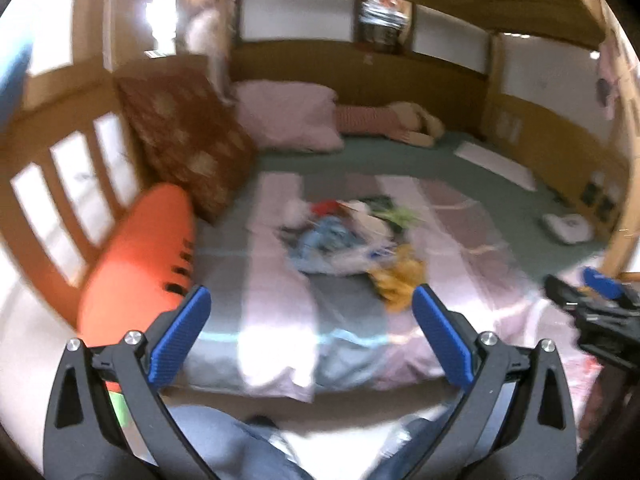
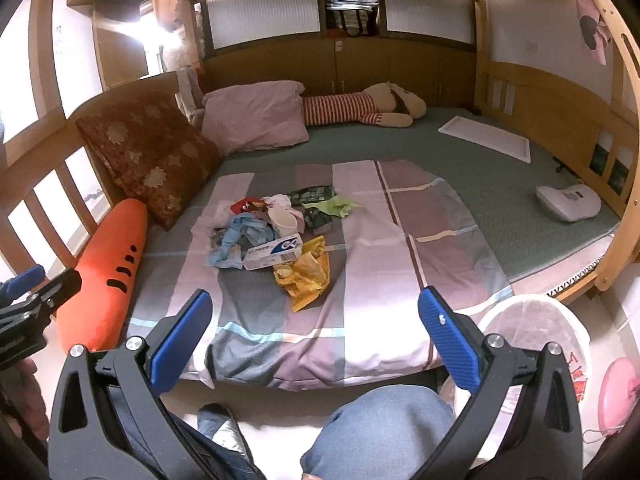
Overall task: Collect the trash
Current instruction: 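Move both tools toward the trash pile on the bed, then grasp the blue cloth with the left tool while the right tool grasps the yellow chip bag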
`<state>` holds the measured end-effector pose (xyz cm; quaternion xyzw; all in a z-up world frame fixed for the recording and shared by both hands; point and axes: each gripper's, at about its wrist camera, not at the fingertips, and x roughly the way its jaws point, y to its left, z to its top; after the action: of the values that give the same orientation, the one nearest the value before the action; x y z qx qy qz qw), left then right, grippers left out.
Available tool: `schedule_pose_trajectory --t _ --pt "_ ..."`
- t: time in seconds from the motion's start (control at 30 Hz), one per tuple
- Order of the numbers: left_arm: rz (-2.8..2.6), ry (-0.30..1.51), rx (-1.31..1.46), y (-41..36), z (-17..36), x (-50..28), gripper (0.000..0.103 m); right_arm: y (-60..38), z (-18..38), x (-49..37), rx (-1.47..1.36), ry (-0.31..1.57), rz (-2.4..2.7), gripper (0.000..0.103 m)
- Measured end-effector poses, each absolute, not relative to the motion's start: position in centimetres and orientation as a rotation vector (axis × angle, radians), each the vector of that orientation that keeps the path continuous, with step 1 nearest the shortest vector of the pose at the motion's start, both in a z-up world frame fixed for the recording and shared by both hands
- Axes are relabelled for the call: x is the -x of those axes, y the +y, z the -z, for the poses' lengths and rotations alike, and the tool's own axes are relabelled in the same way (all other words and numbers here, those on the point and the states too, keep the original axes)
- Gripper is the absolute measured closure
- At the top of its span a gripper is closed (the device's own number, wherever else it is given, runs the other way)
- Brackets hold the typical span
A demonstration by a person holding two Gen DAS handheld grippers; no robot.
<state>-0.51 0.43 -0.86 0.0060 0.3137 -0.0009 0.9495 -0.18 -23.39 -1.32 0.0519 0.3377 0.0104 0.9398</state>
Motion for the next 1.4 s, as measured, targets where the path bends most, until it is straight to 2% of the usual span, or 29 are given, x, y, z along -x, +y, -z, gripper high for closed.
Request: schedule_pose_trajectory --t 0.17,0.37,0.53,0.67,0.87,1.03,1.4 --pt "0.0 0.699 0.014 0.8 2.4 -0.6 0.003 -23.2 0.8 0.5 -0.178 0.648 -0.048 0.003" --pt "0.112 0.654 0.138 2.1 3.0 0.1 0.003 -23.9 1.2 0.7 -0.237 0.648 -0.061 0.003" --pt "0.045 0.648 -0.01 0.8 3.4 0.2 0.003 -23.5 1.2 0.8 -0.202 0.624 -0.081 0.003" --pt "0.03 0.683 -0.042 0.6 3.8 -0.1 0.003 -22.5 1.5 0.9 -0.11 0.582 -0.141 0.003" --pt "0.082 0.722 -0.033 1.0 5.1 -0.2 0.003 -22.3 2.6 -0.3 -0.087 0.631 -0.137 0.003" --pt "0.096 0.796 -0.034 1.0 7.3 -1.7 0.003 -22.1 4.2 -2.3 -0.069 0.654 -0.124 0.003" --pt "0.078 0.795 -0.098 0.6 7.9 -10.5 0.003 -24.7 7.1 -12.9 -0.202 0.79 -0.108 0.003"
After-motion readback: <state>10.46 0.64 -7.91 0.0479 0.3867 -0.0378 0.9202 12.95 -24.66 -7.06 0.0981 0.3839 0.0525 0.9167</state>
